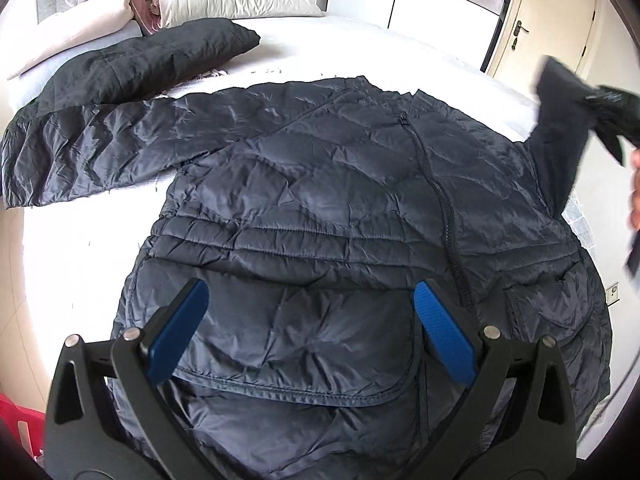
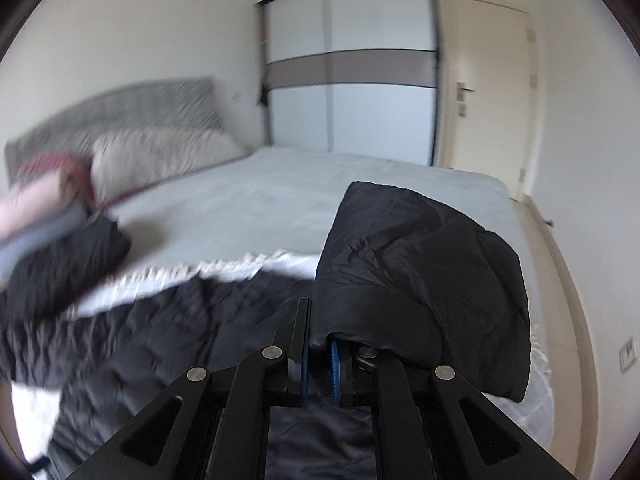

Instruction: Fold large clothes

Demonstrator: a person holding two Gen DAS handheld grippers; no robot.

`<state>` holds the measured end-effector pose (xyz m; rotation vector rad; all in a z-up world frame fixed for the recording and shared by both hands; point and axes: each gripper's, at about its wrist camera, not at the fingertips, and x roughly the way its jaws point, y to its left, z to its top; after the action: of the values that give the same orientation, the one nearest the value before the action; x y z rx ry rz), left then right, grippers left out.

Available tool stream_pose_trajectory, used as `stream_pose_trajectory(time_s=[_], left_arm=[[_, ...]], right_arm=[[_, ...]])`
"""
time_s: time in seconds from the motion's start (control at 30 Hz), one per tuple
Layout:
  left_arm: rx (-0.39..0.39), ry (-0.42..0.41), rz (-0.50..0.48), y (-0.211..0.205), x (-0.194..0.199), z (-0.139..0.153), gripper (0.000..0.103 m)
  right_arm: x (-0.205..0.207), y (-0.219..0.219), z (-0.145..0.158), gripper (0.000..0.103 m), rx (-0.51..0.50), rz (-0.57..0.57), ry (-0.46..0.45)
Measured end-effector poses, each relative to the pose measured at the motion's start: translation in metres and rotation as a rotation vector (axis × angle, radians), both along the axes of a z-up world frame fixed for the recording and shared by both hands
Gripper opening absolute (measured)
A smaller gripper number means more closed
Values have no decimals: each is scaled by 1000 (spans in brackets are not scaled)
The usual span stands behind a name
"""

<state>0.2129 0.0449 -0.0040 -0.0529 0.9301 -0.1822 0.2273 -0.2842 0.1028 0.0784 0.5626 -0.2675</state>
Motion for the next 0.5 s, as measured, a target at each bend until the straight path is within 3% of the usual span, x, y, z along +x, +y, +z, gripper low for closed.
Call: stream_pose_trajectory(time_s=[0.13,0.23,0.27,0.37,0.5], left_arm=[[-1,8,11,5,1,-1,102],[-15,26,29,12,3,-2,102],[-24,33,34,15,5,-3,102],[-49,49,41,21,7,-3,102],[-68,58,45,27,9,-4,102]], right_arm=[[29,73,-64,8,-106,153,193],[44,103,-117,12,-111,251,380],[42,103,-135,18,-102,273,424],[40,100,-153,39,-94,293,420],[32,77,-138,57,95,342,406]])
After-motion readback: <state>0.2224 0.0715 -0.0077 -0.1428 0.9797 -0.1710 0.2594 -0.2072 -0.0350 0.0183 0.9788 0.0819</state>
